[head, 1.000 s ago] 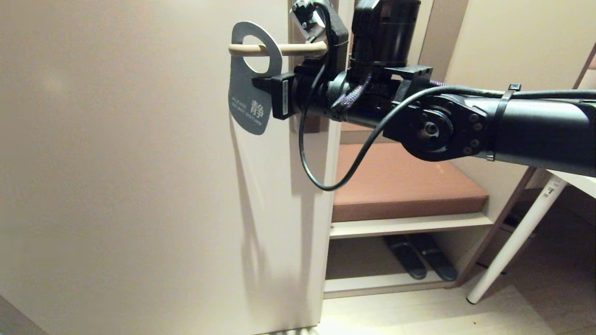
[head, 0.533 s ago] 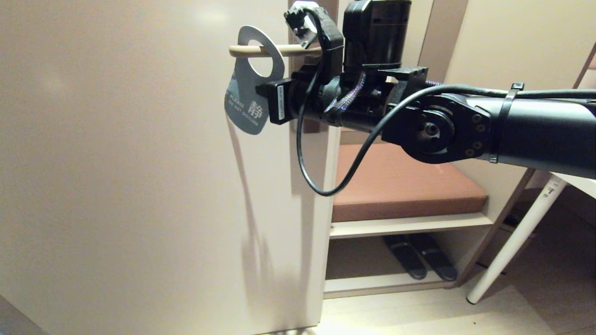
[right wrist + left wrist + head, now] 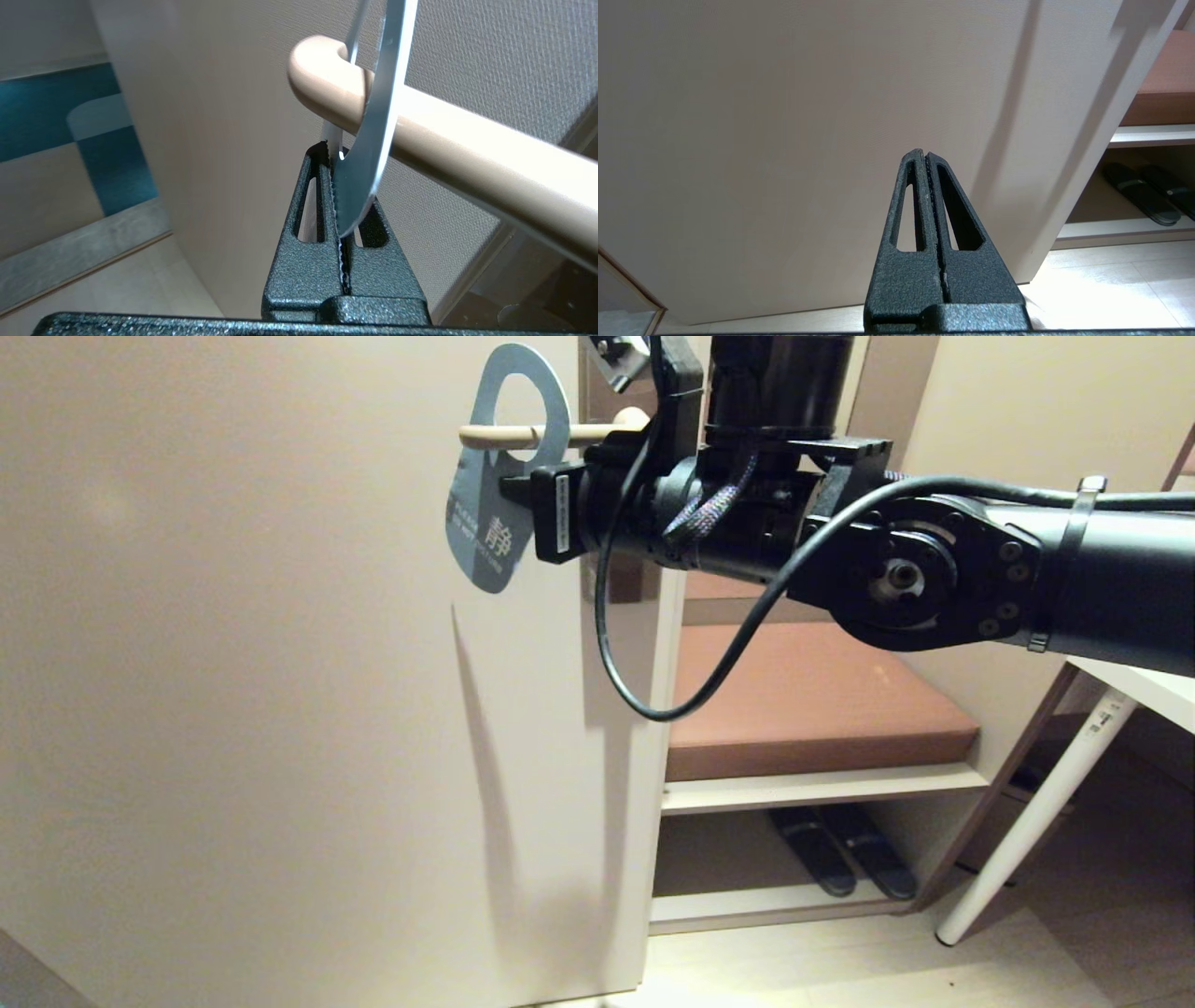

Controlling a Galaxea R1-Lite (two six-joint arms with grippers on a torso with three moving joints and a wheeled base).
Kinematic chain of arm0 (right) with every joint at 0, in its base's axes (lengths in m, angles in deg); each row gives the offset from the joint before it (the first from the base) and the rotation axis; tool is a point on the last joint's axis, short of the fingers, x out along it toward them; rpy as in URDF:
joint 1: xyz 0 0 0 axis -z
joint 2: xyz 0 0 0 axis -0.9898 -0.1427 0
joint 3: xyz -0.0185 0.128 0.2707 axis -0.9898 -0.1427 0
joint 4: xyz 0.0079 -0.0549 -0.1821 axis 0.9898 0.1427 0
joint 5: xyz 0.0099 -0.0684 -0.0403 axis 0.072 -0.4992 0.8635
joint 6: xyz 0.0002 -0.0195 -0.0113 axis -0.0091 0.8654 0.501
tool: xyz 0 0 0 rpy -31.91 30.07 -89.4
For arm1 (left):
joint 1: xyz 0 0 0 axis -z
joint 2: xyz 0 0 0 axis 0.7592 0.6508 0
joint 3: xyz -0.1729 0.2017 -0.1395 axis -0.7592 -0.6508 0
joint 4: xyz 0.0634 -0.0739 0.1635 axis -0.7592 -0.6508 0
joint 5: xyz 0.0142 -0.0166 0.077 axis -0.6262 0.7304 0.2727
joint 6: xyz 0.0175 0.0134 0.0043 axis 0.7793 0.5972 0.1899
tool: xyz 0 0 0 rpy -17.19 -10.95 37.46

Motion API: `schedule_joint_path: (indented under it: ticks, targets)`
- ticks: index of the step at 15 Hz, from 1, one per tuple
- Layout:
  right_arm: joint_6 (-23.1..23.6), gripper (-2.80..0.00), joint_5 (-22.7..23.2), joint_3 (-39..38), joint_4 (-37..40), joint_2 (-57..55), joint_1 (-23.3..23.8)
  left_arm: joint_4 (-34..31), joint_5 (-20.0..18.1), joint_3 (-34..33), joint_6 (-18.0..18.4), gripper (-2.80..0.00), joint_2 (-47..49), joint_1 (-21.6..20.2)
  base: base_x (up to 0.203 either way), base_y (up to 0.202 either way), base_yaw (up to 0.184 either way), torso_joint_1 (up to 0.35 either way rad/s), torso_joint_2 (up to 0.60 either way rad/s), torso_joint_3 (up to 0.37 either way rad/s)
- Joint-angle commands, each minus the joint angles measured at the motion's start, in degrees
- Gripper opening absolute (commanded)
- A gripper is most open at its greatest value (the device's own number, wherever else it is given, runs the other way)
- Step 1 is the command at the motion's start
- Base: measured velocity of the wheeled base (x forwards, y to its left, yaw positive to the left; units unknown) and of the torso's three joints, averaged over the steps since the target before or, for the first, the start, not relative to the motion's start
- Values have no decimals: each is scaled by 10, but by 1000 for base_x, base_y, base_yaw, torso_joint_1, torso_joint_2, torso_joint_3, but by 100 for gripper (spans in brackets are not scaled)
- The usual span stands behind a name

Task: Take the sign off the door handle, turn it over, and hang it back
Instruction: Take down the sign

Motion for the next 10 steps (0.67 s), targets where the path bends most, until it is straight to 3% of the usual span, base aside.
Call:
schedule_joint_path:
  ticks: [1,4,7,10]
  targets:
    - [2,-280,29,-1,2,13,-1,0,0,0,0,-280,0,0,0,0,0,0,0,0]
    - [3,-280,36,0,33,19,-1,0,0,0,0,-280,0,0,0,0,0,0,0,0]
    - [3,-280,75,0,54,24,-1,0,0,0,0,-280,0,0,0,0,0,0,0,0]
    - [4,-280,76,-1,56,22,-1,0,1,0,0,-280,0,0,0,0,0,0,0,0]
